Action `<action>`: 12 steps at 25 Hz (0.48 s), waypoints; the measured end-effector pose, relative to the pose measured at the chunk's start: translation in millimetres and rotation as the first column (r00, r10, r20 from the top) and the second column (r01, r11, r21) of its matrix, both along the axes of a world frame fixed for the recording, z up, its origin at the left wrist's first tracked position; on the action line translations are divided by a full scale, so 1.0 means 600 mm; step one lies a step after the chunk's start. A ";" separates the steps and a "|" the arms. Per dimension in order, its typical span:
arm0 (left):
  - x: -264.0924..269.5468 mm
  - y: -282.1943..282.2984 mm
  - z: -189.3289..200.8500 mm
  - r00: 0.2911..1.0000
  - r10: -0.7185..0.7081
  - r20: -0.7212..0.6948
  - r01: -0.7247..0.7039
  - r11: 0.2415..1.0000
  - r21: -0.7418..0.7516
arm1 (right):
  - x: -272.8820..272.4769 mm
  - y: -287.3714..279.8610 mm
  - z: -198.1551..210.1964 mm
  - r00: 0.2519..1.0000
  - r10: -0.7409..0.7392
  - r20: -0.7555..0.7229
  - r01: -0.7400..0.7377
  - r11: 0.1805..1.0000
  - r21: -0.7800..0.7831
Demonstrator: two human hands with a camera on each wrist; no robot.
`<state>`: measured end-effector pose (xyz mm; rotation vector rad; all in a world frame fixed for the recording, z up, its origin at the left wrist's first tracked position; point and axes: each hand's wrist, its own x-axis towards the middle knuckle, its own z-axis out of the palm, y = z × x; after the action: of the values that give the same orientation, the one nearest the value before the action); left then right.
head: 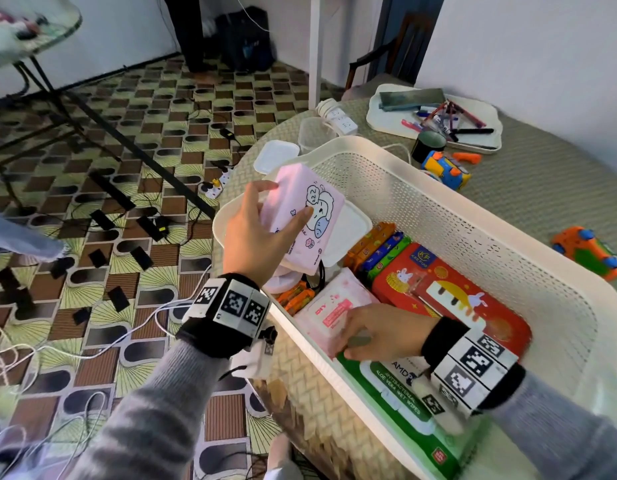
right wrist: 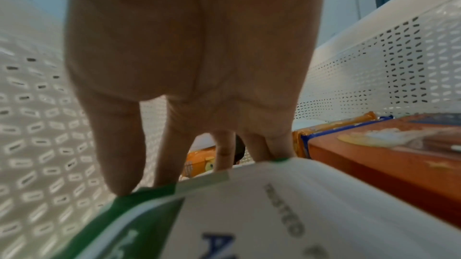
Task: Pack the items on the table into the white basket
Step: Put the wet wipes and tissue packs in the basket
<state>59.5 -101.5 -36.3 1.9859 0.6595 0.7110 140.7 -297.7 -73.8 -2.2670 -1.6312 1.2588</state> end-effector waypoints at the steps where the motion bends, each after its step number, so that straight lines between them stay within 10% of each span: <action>1: 0.000 -0.001 0.002 1.000 0.005 0.003 -0.005 1.000 0.000 | 0.003 0.000 0.005 0.999 -0.003 0.046 0.001 0.999 0.039; 8: -0.005 0.000 0.000 1.000 0.006 0.008 -0.006 1.000 0.007 | -0.014 0.009 -0.003 0.945 0.257 0.203 -0.216 0.955 -0.203; 12: -0.006 -0.001 0.003 1.000 -0.018 0.013 0.019 0.999 -0.037 | -0.001 0.000 -0.001 0.984 0.149 0.095 -0.133 0.979 -0.153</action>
<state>56.0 -102.3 -34.5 1.9502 0.6416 0.6945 140.1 -297.7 -74.5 -2.3772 -1.8224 1.3525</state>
